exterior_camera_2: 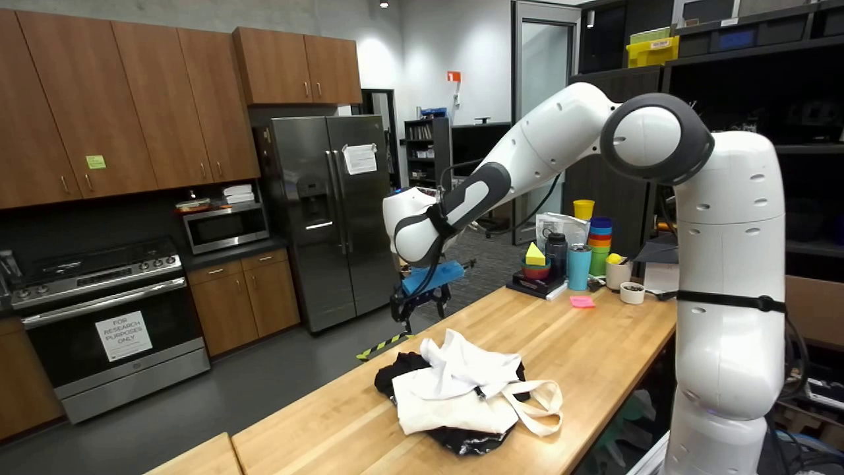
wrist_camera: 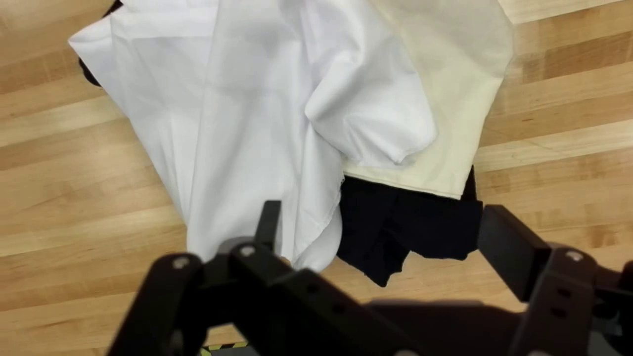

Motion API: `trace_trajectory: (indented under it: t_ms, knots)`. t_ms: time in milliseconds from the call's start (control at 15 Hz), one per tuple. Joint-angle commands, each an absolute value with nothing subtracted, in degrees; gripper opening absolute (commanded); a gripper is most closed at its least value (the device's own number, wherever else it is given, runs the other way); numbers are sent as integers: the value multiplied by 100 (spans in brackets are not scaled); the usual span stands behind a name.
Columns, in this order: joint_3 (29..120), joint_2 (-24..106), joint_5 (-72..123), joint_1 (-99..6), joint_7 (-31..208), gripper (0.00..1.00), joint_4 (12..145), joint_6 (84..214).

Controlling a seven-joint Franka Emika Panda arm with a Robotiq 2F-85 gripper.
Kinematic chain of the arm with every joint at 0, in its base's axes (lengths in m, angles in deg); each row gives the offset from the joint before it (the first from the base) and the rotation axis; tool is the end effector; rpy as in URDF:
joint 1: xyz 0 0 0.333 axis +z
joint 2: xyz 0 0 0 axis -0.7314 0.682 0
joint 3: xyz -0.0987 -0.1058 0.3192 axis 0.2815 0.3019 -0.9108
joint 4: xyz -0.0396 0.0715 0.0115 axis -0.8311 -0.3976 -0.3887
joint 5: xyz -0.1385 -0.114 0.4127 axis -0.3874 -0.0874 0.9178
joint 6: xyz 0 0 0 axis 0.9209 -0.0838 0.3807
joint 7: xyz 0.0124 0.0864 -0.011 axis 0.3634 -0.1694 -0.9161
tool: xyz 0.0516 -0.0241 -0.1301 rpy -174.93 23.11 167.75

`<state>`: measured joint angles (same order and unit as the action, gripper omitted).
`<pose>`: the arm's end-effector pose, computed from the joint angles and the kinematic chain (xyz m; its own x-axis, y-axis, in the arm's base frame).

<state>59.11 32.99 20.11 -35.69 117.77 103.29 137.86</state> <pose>0.5803 0.2283 0.3327 0.9920 -0.1253 0.0126 -0.1260 -0.9872 0.0981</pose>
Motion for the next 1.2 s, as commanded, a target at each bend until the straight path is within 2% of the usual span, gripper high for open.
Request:
trace_trajectory:
  t_ms: [0,600,1133]
  knots:
    - [6029,3262,1678,-3390,12047,100,10341,13742]
    - [6009,3347,1841,-3353,12034,100,10249,13703]
    - [6195,4279,1134,-3072,13158,100,9442,12752]
